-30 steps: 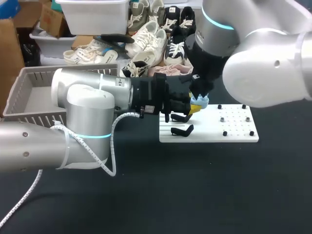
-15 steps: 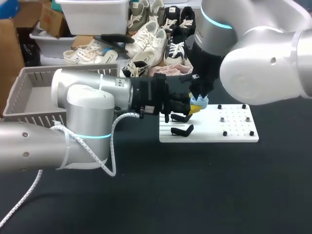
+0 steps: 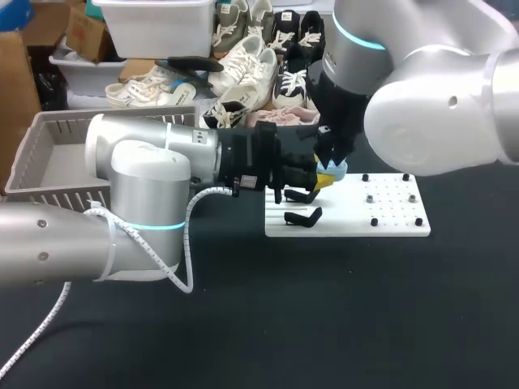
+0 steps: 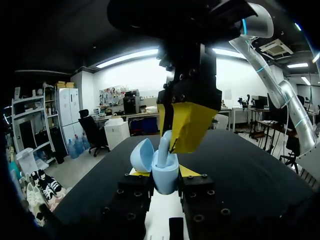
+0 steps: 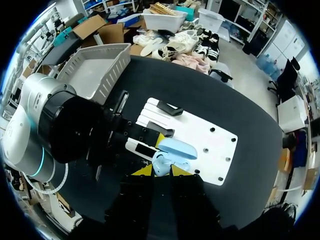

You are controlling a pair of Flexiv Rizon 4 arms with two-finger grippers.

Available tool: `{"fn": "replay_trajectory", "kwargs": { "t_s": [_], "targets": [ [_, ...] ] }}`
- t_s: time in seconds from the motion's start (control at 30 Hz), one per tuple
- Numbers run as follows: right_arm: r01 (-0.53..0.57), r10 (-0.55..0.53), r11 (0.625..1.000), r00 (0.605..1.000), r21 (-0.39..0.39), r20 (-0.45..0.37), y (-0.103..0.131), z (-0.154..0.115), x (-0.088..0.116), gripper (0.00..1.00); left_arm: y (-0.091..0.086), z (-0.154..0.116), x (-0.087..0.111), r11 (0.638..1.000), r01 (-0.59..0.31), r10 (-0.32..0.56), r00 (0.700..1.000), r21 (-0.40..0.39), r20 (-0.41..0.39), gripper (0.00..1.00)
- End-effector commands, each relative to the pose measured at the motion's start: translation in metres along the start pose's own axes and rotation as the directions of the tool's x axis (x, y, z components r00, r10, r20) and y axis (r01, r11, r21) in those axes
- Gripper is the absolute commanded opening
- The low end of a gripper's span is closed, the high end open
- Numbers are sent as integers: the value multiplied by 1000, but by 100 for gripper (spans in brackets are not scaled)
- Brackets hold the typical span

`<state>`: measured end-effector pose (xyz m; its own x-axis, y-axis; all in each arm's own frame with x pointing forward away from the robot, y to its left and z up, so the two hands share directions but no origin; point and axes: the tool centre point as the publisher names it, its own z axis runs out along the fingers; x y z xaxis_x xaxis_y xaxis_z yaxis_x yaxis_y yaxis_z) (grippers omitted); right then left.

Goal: Pick up each earbud case from the left stands, insert the matching earbuds, close the lid, and place the case in the box.

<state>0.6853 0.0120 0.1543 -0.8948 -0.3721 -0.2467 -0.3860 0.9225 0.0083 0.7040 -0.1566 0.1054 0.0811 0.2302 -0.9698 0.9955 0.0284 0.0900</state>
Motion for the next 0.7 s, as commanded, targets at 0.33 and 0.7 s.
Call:
{"fn": "replay_trajectory", "kwargs": {
  "t_s": [0.33,0.7],
  "targets": [
    [-6,6,1000,1000,4,-15,1,5,-2,0,-1,0,1,1000,-1,1,1000,-3,2,0],
    [-5,5,1000,1000,7,-24,0,7,-2,0,-1,0,1,1000,-1,1,1000,-3,2,0]
  ]
}}
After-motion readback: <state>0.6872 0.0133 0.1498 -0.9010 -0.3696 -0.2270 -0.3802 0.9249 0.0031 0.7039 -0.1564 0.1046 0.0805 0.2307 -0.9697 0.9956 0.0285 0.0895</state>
